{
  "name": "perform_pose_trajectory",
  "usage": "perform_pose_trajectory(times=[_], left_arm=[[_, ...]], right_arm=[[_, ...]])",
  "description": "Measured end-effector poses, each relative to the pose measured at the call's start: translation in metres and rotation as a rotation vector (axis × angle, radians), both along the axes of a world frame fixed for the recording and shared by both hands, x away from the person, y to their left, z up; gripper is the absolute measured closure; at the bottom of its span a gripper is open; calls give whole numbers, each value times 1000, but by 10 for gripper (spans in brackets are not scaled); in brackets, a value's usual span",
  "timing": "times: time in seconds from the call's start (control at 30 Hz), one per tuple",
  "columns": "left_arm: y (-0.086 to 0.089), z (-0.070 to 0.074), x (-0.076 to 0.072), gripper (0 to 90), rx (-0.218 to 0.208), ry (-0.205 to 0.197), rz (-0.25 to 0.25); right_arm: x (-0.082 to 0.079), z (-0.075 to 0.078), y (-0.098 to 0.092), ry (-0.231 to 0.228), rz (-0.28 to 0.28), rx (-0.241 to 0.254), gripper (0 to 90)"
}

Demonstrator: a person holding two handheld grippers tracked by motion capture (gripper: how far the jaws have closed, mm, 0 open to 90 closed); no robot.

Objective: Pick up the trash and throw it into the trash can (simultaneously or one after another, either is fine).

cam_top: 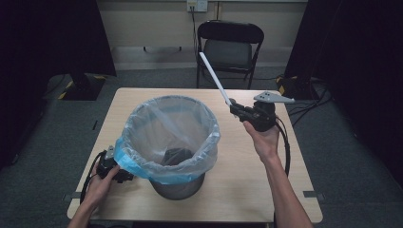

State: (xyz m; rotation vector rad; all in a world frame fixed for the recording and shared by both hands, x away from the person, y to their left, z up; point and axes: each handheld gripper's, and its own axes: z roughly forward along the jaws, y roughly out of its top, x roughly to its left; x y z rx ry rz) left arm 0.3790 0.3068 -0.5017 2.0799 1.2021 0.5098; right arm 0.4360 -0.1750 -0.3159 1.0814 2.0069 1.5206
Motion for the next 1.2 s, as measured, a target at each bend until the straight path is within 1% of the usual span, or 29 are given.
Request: perform_pose_trajectory(times=[0.2,0.33,0.7,1.1,1.2], left_arm=[[0,0,0,28,0,0,0],[0,0,0,28,-2,-1,1],[0,0,0,28,-2,-2,1],[0,0,0,28,-1,1,0],[0,0,0,28,-2,-1,1]], right_arm=[[0,16,4,-31,22,14,808],[0,24,6,-45,33,23,808],[-4,48,18,-90,78,28,808],[-19,68,35,-126,165,61,808],[-23,71,39,-125,191,75,808]])
